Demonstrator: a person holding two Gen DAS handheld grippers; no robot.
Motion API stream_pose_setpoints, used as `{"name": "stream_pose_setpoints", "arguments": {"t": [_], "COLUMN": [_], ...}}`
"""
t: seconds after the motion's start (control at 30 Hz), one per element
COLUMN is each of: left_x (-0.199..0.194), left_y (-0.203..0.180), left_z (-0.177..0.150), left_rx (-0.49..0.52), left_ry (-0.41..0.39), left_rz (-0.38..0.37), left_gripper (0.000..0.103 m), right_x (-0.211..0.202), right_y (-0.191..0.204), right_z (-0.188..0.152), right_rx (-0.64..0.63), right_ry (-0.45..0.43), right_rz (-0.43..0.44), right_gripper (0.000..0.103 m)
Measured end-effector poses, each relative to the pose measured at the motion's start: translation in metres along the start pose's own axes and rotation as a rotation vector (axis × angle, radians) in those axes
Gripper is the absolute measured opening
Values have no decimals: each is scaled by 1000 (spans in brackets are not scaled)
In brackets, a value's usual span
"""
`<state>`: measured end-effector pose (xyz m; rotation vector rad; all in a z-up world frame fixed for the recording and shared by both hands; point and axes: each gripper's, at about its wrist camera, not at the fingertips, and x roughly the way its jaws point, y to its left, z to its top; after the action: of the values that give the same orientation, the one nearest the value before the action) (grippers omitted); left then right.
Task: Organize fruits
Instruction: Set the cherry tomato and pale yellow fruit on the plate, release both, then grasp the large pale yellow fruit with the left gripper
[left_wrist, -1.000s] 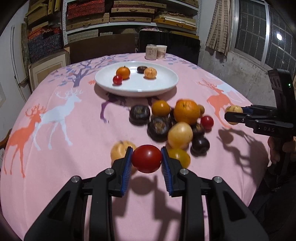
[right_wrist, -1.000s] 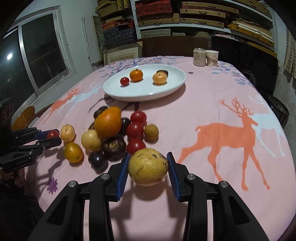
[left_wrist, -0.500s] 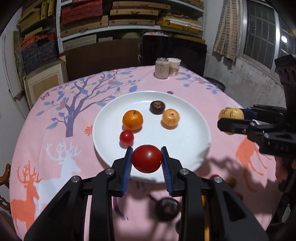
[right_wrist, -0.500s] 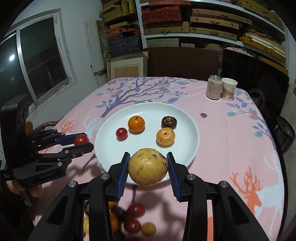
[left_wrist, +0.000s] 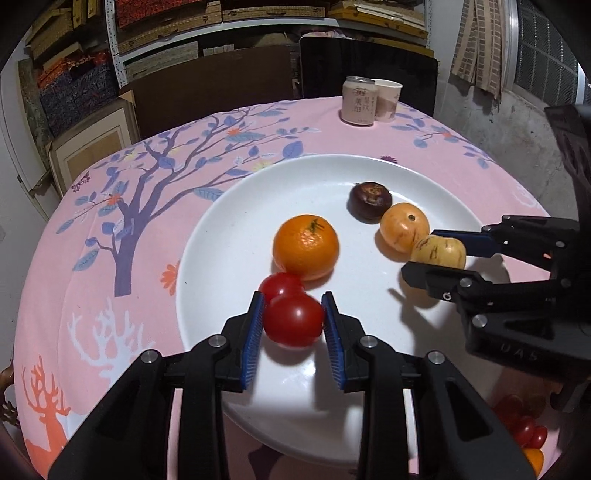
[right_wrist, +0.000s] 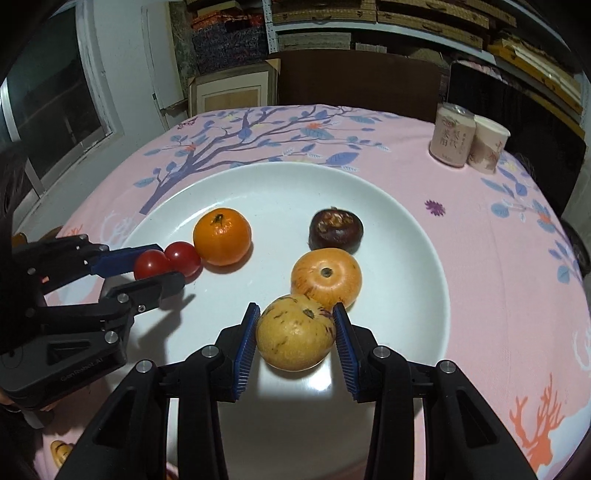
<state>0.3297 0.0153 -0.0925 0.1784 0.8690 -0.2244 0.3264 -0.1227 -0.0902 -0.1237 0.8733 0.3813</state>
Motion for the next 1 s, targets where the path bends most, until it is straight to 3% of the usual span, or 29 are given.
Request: {"name": "stream_pose_setpoints", "arguments": {"t": [0.17, 0.4, 0.67, 0.73, 0.83, 1.0], "left_x": [5, 7, -44, -70, -111, -154], "left_y": [0, 8, 13, 12, 7, -17], "left_z": [-3, -5, -15, -26, -51, -117], "left_rx": [-5, -29, -67, -71, -54, 11], "left_ry": [1, 16, -42, -65, -106, -87], "left_rz": [33, 37, 15, -14, -44, -77], "left_gripper": [37, 38, 39, 43, 60, 60], "right_x": [3, -10, -73, -93, -124, -155], "right_y": [5, 5, -3, -7, -14, -20], "right_z": [13, 13, -2, -12, -36, -97], "right_rx": [-41, -52, -15, -3, 15, 42], "right_ry": [-42, -80, -129, -134, -144, -131], "right_rz": [-17, 0, 9, 19, 27, 49], "right_gripper": [41, 47, 51, 53, 57, 57]}}
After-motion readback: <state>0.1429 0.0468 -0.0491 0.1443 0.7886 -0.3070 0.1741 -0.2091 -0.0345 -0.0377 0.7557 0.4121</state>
